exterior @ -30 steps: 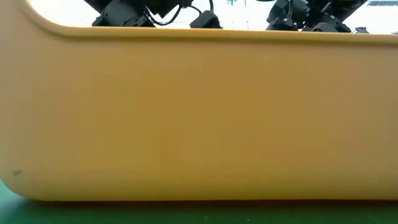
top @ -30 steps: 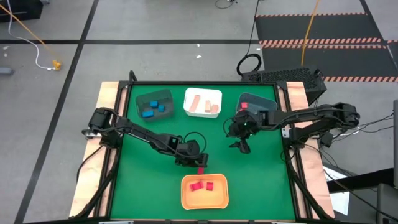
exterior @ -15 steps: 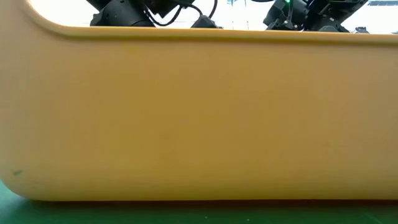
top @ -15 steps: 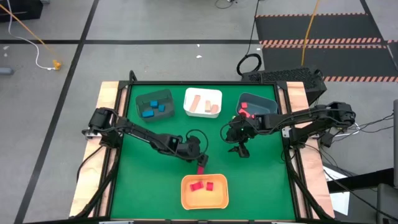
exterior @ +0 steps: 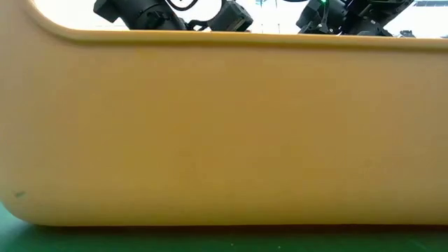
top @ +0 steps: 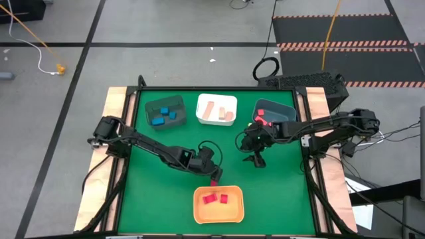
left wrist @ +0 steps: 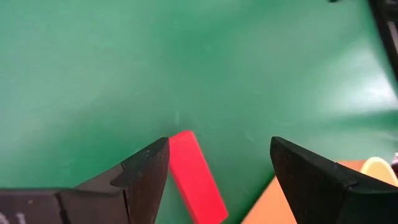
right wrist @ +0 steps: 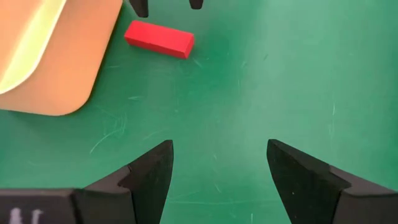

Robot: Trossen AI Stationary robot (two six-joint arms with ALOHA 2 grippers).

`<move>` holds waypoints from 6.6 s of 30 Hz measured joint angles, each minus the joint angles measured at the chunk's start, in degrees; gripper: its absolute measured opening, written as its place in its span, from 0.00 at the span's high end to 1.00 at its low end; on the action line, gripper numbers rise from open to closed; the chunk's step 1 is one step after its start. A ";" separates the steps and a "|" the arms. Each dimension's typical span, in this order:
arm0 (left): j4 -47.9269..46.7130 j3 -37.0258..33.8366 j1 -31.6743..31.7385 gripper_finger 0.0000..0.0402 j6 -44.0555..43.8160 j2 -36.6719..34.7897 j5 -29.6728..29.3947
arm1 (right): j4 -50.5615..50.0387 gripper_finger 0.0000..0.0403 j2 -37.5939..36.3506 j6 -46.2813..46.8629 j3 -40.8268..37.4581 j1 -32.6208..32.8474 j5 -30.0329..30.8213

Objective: Sort & place blocks by color
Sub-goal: Put the red block into the yellow bin

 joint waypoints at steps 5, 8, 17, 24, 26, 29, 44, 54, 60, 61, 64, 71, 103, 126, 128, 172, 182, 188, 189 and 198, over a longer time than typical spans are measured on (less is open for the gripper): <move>-0.41 2.08 -1.08 0.31 -3.59 4.07 0.10 | -0.35 0.38 0.00 0.14 -0.02 0.00 -0.06; -2.35 5.08 -1.62 0.31 -3.20 6.19 0.50 | -0.57 0.38 0.00 0.15 -0.02 0.00 -0.06; -16.96 11.12 -1.36 0.31 0.45 8.54 -1.14 | -0.15 0.38 0.00 -0.01 0.00 0.00 -0.10; -13.83 11.23 -1.75 0.31 -3.00 11.13 1.12 | -0.32 0.38 -0.02 0.13 0.00 0.02 -0.13; -13.92 11.40 -1.92 0.31 -3.80 11.58 0.79 | -0.52 0.38 -0.02 0.15 -0.02 0.02 -0.14; -16.11 11.64 -2.26 0.31 -4.67 12.34 0.72 | -0.58 0.38 -0.02 0.13 0.00 0.02 -0.14; -32.41 11.35 0.08 0.74 -4.15 11.59 2.54 | -0.47 0.38 -0.02 0.15 0.00 0.02 -0.08; -25.34 10.97 1.51 0.74 5.57 4.90 0.70 | 0.46 0.38 -0.02 0.27 -0.01 -0.07 0.10; -14.82 11.14 1.71 0.74 16.45 1.36 -1.88 | 5.17 0.38 -0.02 5.96 -0.02 -0.75 0.58; -13.42 11.15 1.73 0.74 17.63 1.12 -2.71 | 6.70 0.38 -0.02 8.08 -0.01 -0.91 0.58; -12.01 11.12 1.86 0.74 19.26 1.18 -5.38 | 10.72 0.38 -0.02 16.16 0.00 -1.23 1.48; -11.00 11.10 3.99 0.74 18.71 0.36 -11.02 | 13.56 0.38 -0.02 30.51 0.00 -0.78 3.06; 2.83 11.20 3.25 0.74 21.92 -14.20 -38.35 | 50.10 0.38 0.02 36.80 -0.02 15.69 47.71; 8.25 11.24 7.72 0.74 16.82 -9.61 -36.53 | 49.71 0.38 0.19 23.41 0.02 9.59 48.95; 8.77 11.38 7.91 0.74 17.05 -9.30 -36.55 | 49.66 0.38 0.45 23.76 0.01 9.25 47.86; 10.46 11.23 7.02 0.49 24.39 -9.14 -35.06 | 45.82 0.90 0.37 34.74 0.07 8.74 36.79; 9.81 11.23 7.57 0.31 28.72 -10.15 -36.24 | 34.14 0.90 -1.66 40.23 0.04 8.55 29.43; 4.57 11.23 8.68 0.30 33.05 -14.51 -36.66 | 24.49 0.90 -4.89 47.03 0.04 8.93 13.43; 2.69 11.23 8.92 0.30 32.97 -15.57 -36.74 | 24.24 0.90 -5.19 47.74 -0.04 9.22 10.06; -17.39 11.26 9.60 0.30 24.54 -25.72 -34.98 | 24.81 0.90 -4.76 53.16 0.00 18.21 1.32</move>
